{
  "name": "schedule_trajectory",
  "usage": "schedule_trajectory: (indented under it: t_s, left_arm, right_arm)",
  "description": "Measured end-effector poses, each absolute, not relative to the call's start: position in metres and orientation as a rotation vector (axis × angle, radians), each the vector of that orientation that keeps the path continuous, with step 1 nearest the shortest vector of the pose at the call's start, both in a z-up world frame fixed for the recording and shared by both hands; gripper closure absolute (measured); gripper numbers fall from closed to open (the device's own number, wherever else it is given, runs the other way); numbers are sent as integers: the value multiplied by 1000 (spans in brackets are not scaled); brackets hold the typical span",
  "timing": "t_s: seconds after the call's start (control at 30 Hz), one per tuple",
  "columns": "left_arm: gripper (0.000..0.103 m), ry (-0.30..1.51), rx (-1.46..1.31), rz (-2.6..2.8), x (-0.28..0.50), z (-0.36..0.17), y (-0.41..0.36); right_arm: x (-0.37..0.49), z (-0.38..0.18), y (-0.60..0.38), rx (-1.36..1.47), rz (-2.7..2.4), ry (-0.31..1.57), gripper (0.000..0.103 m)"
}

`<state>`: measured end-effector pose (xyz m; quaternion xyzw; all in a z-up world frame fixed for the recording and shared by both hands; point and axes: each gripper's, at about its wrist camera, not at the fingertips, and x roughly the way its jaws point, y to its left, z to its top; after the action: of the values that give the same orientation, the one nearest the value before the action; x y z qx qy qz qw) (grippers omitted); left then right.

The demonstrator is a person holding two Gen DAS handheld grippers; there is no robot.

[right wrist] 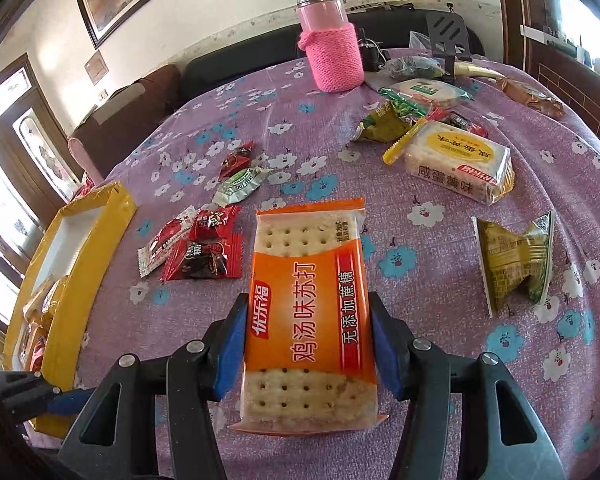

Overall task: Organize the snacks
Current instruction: 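Grasp the orange chicken cracker pack with the right gripper while the left grasps the red chocolate bar, then carry both snacks over the yellow tray and open both grippers to release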

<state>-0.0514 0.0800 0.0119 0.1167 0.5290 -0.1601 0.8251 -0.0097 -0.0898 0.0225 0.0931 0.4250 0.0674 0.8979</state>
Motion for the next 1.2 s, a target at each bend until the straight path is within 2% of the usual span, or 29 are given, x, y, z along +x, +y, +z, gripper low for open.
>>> schedule_trajectory:
  t_s: [0.1, 0.2, 0.43, 0.83, 1.2]
  left_arm:
    - [74, 1091, 259, -310, -50, 12, 72]
    - [79, 1058, 251, -304, -52, 11, 73]
    - [79, 1008, 59, -287, -60, 28, 107]
    - [79, 856, -179, -199, -83, 79, 187]
    - [79, 794, -324, -58, -96, 84, 278]
  right_arm:
    - [-10, 22, -90, 186, 138, 877, 46]
    - [-10, 22, -90, 184, 138, 876, 46]
    - [-13, 25, -95, 224, 129, 853, 46]
    - [-22, 36, -94, 241, 143, 774, 46]
    - [-46, 85, -33, 194, 307, 737, 47]
